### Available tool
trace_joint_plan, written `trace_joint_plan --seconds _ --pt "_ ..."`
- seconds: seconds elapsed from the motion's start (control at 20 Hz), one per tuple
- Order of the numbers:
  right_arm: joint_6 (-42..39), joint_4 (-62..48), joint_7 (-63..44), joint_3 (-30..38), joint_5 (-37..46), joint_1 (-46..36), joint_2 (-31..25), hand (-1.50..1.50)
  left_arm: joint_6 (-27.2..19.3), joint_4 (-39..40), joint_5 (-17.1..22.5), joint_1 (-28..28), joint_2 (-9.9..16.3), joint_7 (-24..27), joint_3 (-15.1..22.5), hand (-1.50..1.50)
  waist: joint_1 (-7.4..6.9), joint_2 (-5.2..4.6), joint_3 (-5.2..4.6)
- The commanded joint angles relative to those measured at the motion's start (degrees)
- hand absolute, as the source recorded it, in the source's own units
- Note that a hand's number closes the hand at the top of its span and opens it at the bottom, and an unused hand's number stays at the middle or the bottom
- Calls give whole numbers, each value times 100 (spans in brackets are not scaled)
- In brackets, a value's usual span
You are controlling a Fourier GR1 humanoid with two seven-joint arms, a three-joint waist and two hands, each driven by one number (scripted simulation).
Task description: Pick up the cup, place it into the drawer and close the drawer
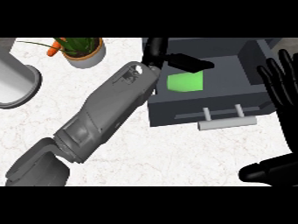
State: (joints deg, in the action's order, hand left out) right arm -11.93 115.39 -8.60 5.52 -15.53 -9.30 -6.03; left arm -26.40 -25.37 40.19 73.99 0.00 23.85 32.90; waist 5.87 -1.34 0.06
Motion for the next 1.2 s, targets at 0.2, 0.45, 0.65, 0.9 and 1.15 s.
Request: trace_joint_plan --seconds 0.2,0.45,0.65,0.9,1.15 --pt "-206 7 -377 371 -649 -67 -311 -150 259 -619 619 -68 0 528 -303 -150 -331 89 -4" --pt "-763 287 -203 495 -757 438 -667 150 131 -1255 530 -304 318 -29 -674 -150 -600 174 -6" --pt "-863 894 -367 15 108 677 -877 150 404 -1639 600 -754 877 -77 -838 -150 -652 196 -14" --pt "-1281 675 -57 188 318 843 -1169 150 -17 -3009 553 -1969 1154 -224 -747 -150 -764 211 -9" --pt "-1116 116 98 -315 1368 638 -991 150 125 -4191 590 -3084 1853 -449 -816 -150 -815 179 -7"
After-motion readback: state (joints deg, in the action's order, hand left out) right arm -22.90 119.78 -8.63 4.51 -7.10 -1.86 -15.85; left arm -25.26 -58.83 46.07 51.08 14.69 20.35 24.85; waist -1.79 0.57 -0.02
